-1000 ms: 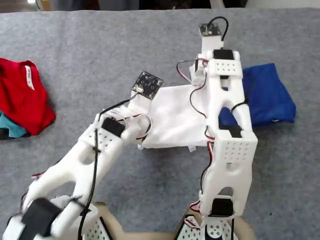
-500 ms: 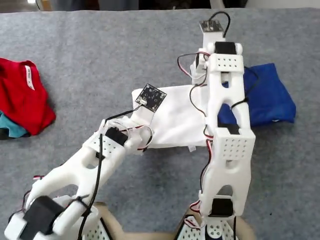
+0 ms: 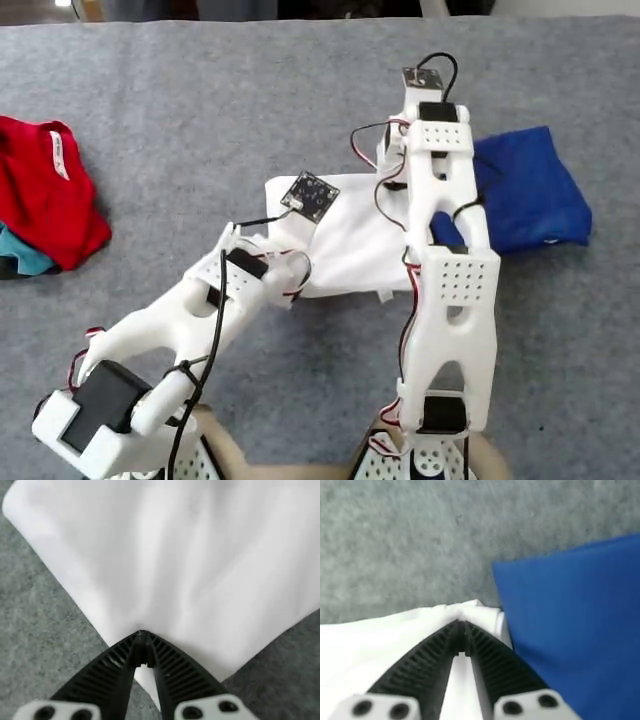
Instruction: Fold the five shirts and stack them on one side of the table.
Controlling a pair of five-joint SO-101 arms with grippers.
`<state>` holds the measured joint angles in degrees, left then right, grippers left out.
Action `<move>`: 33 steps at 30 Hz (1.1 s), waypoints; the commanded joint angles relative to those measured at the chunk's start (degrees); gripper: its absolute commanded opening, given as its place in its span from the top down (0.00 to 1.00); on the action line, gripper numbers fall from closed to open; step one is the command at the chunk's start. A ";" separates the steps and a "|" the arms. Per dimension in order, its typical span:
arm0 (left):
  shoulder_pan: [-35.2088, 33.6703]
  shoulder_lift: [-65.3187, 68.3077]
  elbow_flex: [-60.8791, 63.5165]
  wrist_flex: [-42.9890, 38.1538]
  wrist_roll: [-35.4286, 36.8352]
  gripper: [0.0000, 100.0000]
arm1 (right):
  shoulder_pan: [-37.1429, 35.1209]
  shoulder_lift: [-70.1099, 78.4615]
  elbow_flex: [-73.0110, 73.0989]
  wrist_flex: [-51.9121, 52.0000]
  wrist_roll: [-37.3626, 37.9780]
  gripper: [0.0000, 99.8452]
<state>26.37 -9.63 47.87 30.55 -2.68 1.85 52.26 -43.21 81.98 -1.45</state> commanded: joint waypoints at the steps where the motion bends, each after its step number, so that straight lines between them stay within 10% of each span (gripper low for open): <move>1: -1.19 -0.35 -5.05 1.58 -0.18 0.97 | 0.62 -2.51 -7.16 8.09 -0.70 0.99; 16: -10.68 -1.76 -24.92 8.53 -0.18 0.97 | 4.92 -17.01 -25.36 19.25 -8.88 0.99; 24: -12.97 19.78 -37.32 7.47 -0.18 0.97 | 3.52 -42.07 15.69 17.49 -1.14 0.99; 33: -12.79 32.09 -43.12 7.12 -0.18 0.97 | 4.92 -50.24 63.16 -11.69 -0.26 0.99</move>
<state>13.71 21.49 8.13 38.64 -2.68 5.63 4.70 7.16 79.96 -2.24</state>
